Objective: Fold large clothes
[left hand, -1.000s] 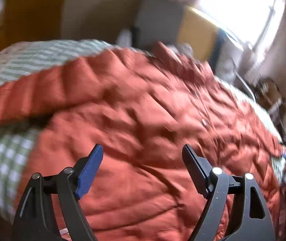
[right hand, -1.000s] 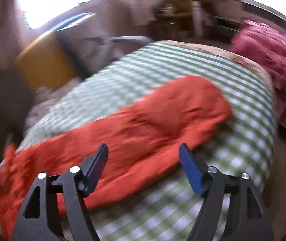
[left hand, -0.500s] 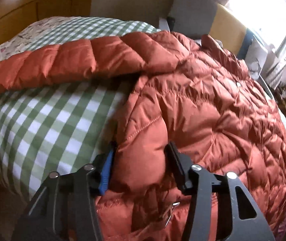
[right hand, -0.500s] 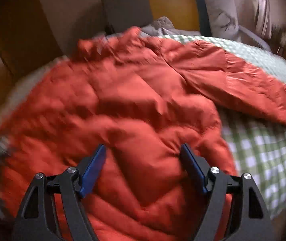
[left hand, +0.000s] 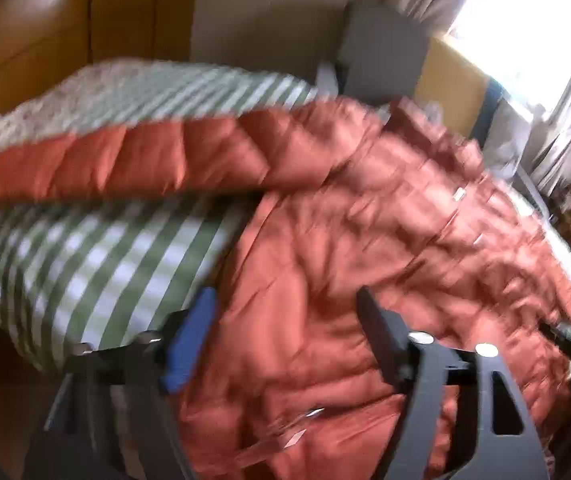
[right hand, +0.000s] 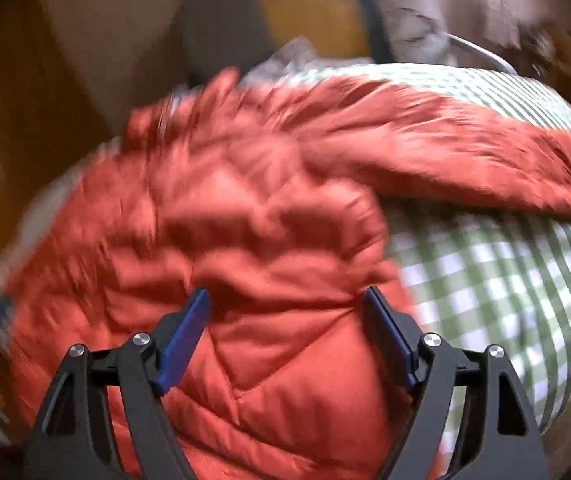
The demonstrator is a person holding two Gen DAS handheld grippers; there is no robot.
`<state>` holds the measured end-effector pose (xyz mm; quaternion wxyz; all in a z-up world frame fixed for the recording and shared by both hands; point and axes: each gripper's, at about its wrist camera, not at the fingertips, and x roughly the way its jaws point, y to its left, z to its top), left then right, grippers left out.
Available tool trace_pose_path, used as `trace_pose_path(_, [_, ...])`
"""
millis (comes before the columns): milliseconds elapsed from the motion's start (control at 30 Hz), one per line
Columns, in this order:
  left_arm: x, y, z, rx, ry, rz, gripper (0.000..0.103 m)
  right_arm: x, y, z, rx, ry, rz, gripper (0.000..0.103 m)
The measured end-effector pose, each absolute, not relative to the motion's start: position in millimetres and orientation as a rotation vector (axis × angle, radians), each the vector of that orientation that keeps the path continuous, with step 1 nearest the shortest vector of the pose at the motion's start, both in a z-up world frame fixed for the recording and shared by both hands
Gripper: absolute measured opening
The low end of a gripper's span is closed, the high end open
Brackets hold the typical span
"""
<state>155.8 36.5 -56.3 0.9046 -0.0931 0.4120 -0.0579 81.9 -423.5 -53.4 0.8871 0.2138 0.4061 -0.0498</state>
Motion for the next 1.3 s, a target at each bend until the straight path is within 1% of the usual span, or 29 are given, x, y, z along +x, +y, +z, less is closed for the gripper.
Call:
trace_pose_path(100, [163, 10, -43, -0.135, 0.804, -0.2, 0.076, 66, -481, -51, 0.646, 0.764, -0.209, 0.078])
trace_pose_path(167, [171, -12, -43, -0.125, 0.803, -0.265, 0.076, 54, -529, -62, 0.77, 0.733, -0.343, 0.072])
trace_pose_path(233, [177, -33, -46, -0.113, 0.81, -0.322, 0.076, 44, -572, -77, 0.912, 0.695, -0.455, 0.063])
trace_pose_path(267, [178, -42, -48, -0.103, 0.812, -0.336, 0.076, 39, -595, -86, 0.996, 0.671, -0.503, 0.061])
trace_pose_path(300, [179, -50, -52, -0.092, 0.824, -0.354, 0.076, 35, -610, -90, 1.04, 0.655, -0.531, 0.057])
trace_pose_path(400, [183, -68, -73, -0.095, 0.907, -0.391, 0.076, 30, -660, -102, 1.151, 0.593, -0.644, 0.056])
trace_pose_path(467, [183, -72, -88, -0.117, 0.967, -0.398, 0.076, 30, -679, -105, 1.178, 0.582, -0.712, 0.052])
trace_pose_path(533, [183, -71, -96, -0.122, 0.975, -0.39, 0.076, 33, -697, -114, 1.246, 0.556, -0.737, 0.04])
trace_pose_path(567, [183, -71, -98, -0.121, 0.975, -0.386, 0.076, 33, -704, -117, 1.272, 0.548, -0.75, 0.038])
trace_pose_path(600, [183, -72, -98, -0.115, 0.977, -0.383, 0.076, 32, -710, -118, 1.291, 0.537, -0.752, 0.032])
trace_pose_path(633, [185, -73, -98, -0.106, 0.979, -0.379, 0.076, 32, -715, -119, 1.305, 0.531, -0.753, 0.016])
trace_pose_path(667, [185, -74, -100, -0.102, 0.982, -0.378, 0.076, 34, -718, -119, 1.306, 0.55, -0.764, 0.009])
trace_pose_path(700, [186, -75, -101, -0.1, 0.986, -0.375, 0.076, 29, -721, -116, 1.294, 0.558, -0.772, 0.005])
trace_pose_path(767, [187, -78, -103, -0.09, 0.99, -0.367, 0.076, 26, -719, -104, 1.207, 0.561, -0.821, 0.003])
trace_pose_path(900, [189, -79, -107, -0.085, 0.994, -0.36, 0.078, 31, -721, -120, 1.088, 0.666, -0.891, 0.003])
trace_pose_path(1000, [191, -80, -109, -0.074, 0.989, -0.361, 0.079, 44, -716, -109, 1.026, 0.693, -0.882, 0.003])
trace_pose_path(1167, [192, -77, -106, -0.075, 0.976, -0.366, 0.08, 53, -698, -77, 0.963, 0.647, -0.793, 0.003])
trace_pose_path(1300, [188, -72, -97, -0.102, 0.961, -0.381, 0.08, 75, -663, -41, 0.885, 0.601, -0.648, 0.003])
